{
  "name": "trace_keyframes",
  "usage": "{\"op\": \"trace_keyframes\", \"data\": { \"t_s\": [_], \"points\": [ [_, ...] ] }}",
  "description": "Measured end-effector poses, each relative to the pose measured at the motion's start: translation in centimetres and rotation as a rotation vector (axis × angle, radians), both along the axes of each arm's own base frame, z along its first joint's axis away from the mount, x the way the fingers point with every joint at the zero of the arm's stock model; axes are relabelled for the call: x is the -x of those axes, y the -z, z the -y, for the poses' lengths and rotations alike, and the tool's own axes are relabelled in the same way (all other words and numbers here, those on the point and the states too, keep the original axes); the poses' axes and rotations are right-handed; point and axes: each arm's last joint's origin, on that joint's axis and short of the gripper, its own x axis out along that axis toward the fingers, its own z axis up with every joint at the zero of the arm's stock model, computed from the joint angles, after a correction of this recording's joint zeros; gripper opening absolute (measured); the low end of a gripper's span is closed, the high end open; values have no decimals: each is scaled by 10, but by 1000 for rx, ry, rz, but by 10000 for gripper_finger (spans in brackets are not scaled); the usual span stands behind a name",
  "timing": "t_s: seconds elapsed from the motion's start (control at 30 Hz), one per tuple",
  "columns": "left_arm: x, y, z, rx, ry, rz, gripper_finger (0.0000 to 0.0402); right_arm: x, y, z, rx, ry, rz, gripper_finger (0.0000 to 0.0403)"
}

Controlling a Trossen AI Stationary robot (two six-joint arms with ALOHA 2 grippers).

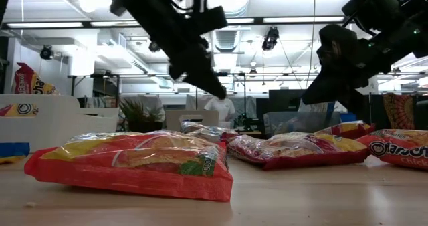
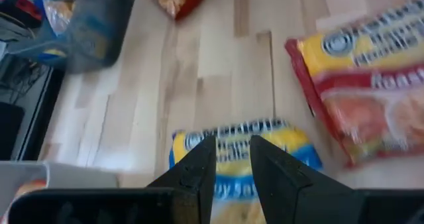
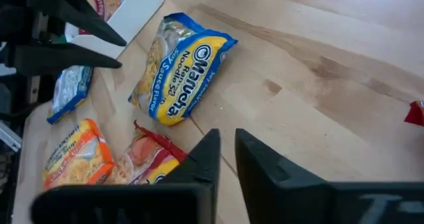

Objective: Sort Maruchan noodles
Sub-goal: Put the blue noodle pack into the black bin

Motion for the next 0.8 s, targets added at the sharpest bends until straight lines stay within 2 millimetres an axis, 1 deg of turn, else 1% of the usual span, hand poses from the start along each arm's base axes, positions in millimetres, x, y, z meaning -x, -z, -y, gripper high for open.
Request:
{"op": "trace_keyframes", "data": {
  "t_s": [0.17, 0.3, 0.4, 0.5, 0.57, 0.67, 0.8],
  "points": [
    [26, -9, -4, 4, -15, -110, 78, -3, -2, 0, -13, 10, 40, 107],
    [45, -7, -7, 43, -71, -192, 77, -9, -3, 1, -3, 32, 93, 157],
    [48, 1, -8, 68, -97, -186, 77, -16, 0, 1, -1, 39, 115, 187],
    [47, 15, -7, 112, -82, -164, 77, -29, 1, 1, 10, 51, 100, 211],
    [47, 22, -7, 124, -78, -150, 77, -41, 1, 1, 29, 48, 79, 222],
    [43, 28, -6, 134, -82, -121, 77, -60, 2, 4, 52, 48, 52, 235],
    [41, 37, -6, 147, -105, -133, 77, -82, 5, 12, 53, 67, -22, 245]
  ]
}}
